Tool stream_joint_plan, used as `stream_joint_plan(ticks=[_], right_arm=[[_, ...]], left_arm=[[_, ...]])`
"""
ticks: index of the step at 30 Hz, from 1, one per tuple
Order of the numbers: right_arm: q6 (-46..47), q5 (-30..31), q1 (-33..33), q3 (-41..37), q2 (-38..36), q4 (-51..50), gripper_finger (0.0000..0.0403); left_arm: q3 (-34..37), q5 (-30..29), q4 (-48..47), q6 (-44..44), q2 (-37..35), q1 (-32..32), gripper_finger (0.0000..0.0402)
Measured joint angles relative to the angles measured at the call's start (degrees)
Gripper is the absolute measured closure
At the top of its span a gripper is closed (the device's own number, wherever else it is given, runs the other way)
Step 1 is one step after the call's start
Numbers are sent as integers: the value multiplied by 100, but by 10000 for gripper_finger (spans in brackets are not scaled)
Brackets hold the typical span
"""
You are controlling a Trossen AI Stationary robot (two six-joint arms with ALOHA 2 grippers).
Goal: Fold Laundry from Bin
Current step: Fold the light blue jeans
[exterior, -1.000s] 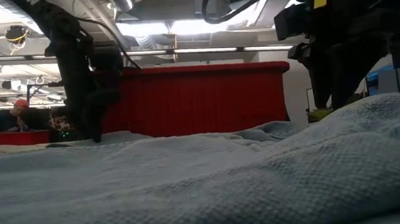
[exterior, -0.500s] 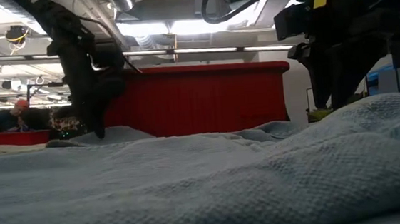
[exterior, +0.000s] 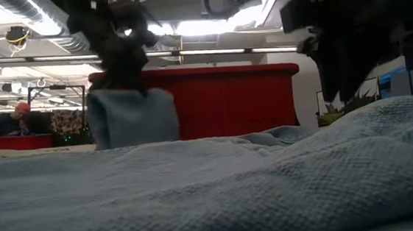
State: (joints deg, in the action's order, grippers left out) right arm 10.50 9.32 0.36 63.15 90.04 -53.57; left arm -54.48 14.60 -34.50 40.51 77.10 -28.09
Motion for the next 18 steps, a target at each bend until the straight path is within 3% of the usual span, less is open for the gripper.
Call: stream_joint_plan(ticks=[8,18], right_arm=[[-187,2,2,959,-18,-583,237],[-298,4,0,1225,-1078,-708,237]], left_arm=[[-234,-77,1456,1031,0,780,400],[-234,-1343,2642,1337,64,1541,400]])
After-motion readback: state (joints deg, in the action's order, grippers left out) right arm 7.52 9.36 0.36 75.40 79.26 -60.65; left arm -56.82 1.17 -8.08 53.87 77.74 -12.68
